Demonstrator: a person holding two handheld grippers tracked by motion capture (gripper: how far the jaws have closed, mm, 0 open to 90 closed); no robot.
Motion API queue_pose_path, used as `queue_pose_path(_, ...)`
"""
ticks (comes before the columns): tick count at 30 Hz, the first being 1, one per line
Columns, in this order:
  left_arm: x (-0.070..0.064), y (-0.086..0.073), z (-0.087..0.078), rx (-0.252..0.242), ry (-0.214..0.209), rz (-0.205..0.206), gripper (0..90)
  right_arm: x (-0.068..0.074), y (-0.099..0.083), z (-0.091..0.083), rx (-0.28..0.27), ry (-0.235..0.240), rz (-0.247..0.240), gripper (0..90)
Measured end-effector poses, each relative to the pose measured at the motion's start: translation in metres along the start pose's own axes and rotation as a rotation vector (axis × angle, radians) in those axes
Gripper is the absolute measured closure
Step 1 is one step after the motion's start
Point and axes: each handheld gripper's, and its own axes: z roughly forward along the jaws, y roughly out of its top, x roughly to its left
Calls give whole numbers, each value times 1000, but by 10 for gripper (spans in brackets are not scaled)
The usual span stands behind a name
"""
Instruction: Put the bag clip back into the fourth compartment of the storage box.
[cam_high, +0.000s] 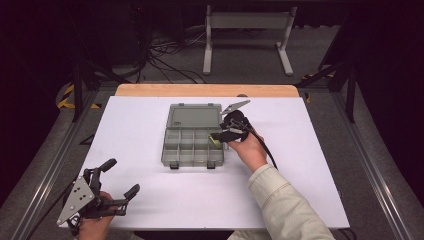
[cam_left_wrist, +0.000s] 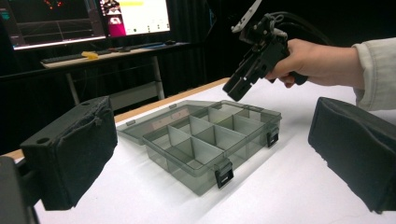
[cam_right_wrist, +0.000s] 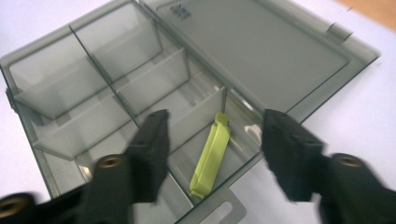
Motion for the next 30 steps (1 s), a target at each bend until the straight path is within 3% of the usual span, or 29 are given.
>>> queue_pose_path(8, 0, 0, 0, 0, 1, -2, 18, 10, 5, -25, -71, -8, -33, 228)
queue_pose_path(30, -1, 0, 0, -2, 1, -1, 18, 37, -2, -79, -160, 9, -100, 104)
